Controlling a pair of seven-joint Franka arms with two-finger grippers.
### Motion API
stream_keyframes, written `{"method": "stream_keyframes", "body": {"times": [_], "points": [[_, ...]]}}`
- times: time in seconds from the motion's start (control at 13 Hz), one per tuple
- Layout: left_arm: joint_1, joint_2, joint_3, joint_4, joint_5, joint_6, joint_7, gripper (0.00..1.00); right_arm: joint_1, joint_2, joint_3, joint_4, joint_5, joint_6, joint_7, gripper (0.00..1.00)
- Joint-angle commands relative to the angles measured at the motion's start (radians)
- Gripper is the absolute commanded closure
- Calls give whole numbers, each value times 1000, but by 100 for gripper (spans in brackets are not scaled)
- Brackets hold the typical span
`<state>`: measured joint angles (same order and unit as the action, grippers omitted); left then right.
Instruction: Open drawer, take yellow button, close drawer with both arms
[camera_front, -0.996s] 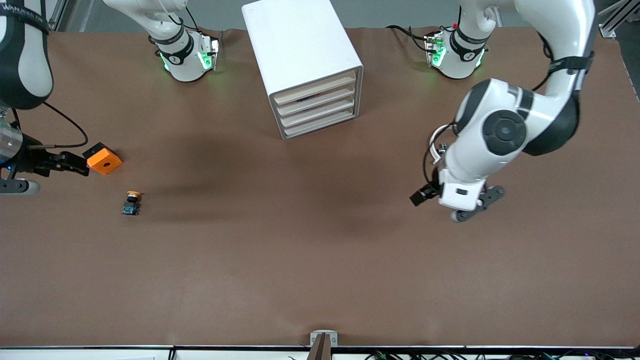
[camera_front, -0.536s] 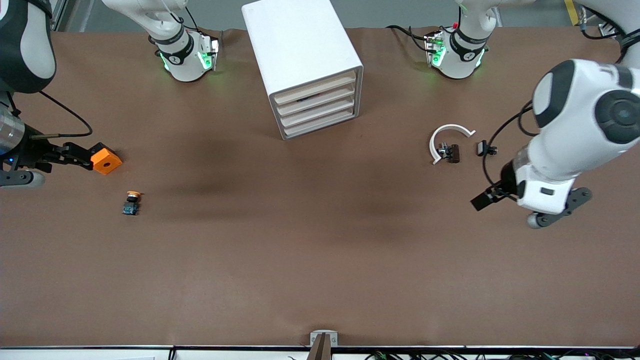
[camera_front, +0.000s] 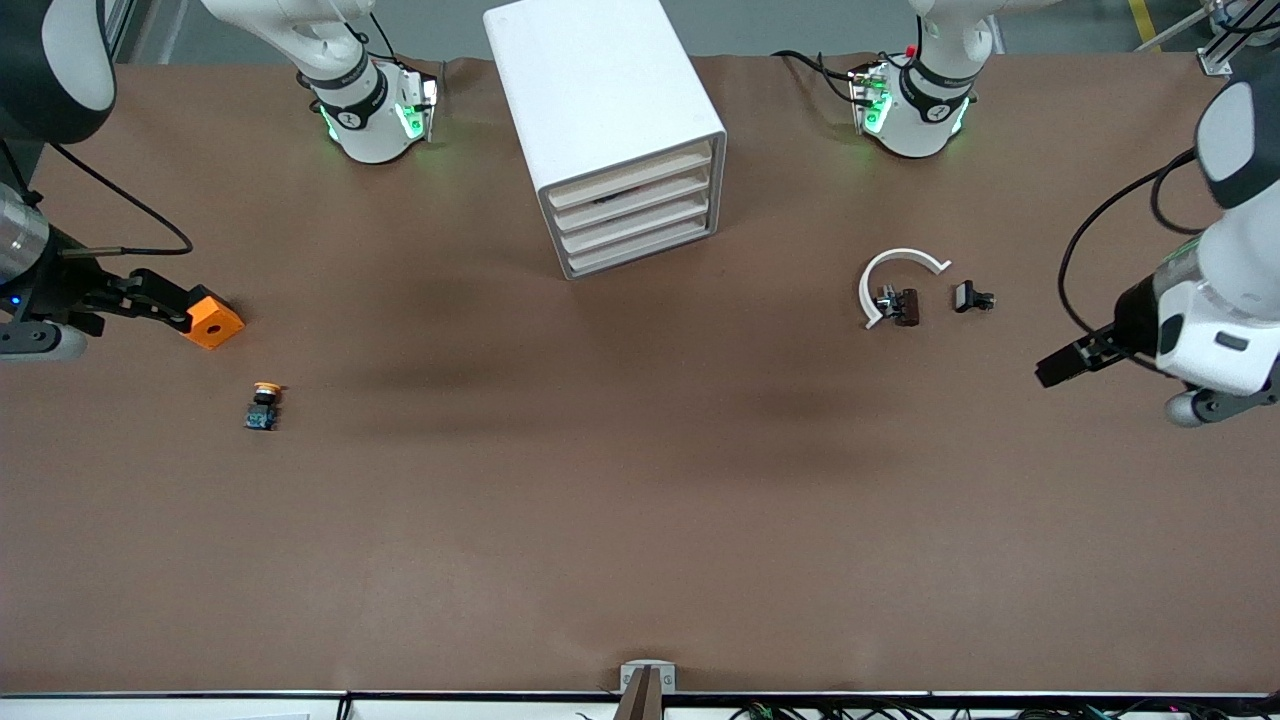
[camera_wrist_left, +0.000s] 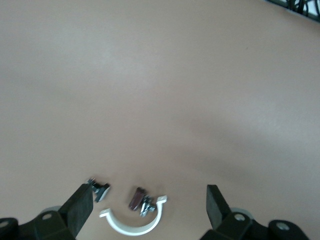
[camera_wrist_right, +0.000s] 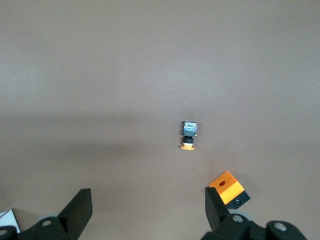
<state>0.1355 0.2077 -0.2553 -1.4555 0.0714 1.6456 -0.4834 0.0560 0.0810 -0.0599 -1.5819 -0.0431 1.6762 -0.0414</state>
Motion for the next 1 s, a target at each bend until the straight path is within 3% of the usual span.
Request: {"method": "stream_keyframes", "body": {"times": [0.0,0.23,0.54,0.69,0.92], "points": [[12,-95,-12,-31,16,-90,46,0,-4,-4,-3,46,5,-58,11,0],[15,-235,11,-149,4,-98,192,0,-5,2,-4,149,32,-188,8,0],[-10,-385,73,-281,-56,-99,282,0,-1,2,0,163,43,-219,5,0],[-56,-419,122,-305,-68,-102,321,0,-1,2,0,175,42,-272,2,0],[-65,-445,122,-330,-68,-102,328,0,2,2,0,188,42,-273,2,0]]}}
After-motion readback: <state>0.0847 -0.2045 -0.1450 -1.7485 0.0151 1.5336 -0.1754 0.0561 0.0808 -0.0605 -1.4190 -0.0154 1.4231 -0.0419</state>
